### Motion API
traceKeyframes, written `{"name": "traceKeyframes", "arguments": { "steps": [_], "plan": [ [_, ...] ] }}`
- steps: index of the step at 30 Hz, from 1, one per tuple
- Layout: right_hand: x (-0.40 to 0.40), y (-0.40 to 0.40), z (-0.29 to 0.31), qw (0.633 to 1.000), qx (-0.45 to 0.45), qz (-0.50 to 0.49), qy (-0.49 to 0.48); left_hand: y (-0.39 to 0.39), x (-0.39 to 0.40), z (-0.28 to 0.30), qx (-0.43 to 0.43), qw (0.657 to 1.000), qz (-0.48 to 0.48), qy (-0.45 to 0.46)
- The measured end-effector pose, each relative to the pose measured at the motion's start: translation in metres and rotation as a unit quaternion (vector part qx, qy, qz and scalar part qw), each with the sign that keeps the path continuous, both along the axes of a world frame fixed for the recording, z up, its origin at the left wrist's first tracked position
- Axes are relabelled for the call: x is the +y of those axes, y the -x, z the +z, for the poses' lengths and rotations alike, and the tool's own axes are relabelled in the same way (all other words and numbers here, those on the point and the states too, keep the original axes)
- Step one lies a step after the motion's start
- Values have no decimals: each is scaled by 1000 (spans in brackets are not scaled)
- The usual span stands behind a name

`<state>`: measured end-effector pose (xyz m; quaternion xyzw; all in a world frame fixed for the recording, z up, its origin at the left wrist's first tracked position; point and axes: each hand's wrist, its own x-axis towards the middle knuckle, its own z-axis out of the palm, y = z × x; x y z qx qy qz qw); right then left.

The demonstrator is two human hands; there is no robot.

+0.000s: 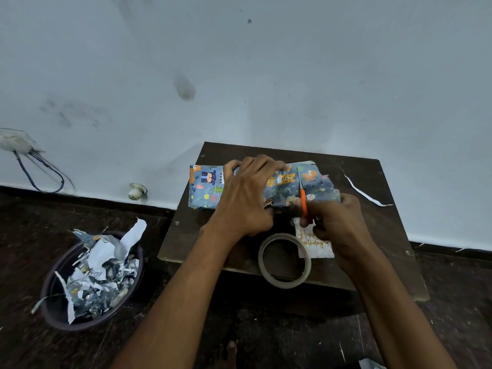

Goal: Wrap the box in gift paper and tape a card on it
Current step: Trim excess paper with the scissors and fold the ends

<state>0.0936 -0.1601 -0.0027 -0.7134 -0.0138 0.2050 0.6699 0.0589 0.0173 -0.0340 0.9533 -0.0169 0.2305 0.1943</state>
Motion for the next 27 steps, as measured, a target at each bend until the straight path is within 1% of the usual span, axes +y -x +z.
{"name": "traceKeyframes", "arguments": {
  "steps": [1,3,5,6,9,11,13,16,22,27],
  "plan": [
    [-1,0,1,1000,-4,2,4,0,0,1,2,1000,-3,12],
    [-4,1,3,1000,-11,13,13,1,-2,5,9,998,-4,64],
    [-7,2,5,1000,-11,21,14,-2,-4,7,10,992,15,124],
    [-8,2,5,1000,-10,21,14,-4,-6,6,4,990,35,139],
    [-9,6,7,999,-16,28,15,-13,-15,1,-56,983,107,135],
    [-9,8,6,999,-26,28,19,-17,-21,-3,-92,979,134,126],
    [-9,8,5,999,-39,28,23,-19,-23,-4,-120,976,139,115],
    [-7,9,5,999,-43,28,13,-19,-23,-2,-154,975,119,110],
    [-2,10,3,998,-47,29,0,-19,-18,-4,-161,977,73,119],
    [-6,5,3,999,4,42,-16,-16,-20,-1,-157,977,85,119]
  ]
}}
